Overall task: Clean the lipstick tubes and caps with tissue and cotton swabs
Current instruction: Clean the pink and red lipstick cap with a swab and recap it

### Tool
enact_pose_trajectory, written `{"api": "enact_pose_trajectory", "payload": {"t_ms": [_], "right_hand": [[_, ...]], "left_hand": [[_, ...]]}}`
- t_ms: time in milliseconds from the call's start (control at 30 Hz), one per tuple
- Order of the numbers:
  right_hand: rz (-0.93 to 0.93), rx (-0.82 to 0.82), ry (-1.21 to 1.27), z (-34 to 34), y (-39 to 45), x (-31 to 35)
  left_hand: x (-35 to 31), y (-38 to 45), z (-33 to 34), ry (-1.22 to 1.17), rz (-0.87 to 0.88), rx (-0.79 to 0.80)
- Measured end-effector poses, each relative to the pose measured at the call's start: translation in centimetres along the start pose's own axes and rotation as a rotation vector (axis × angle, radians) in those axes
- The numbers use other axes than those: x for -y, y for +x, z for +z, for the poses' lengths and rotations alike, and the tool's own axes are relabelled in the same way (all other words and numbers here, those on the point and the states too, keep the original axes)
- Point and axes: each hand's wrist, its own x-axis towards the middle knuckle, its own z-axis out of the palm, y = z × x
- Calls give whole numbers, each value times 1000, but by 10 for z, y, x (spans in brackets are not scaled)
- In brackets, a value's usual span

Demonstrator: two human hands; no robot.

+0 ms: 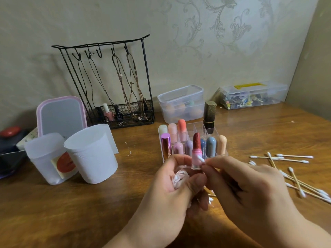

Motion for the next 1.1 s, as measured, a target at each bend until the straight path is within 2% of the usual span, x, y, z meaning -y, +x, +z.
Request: {"api": "enact_pose_trajectory", "payload": {"t_ms": [333,600,1100], "right_hand": [[77,41,117,3,0,4],[131,26,179,4,-2,3],[148,36,220,4,-2,2]], "left_hand": [[-4,-3,5,62,38,-3],[-7,-5,8,-29,23,48],[-2,-2,6,-71,1,-51]]}}
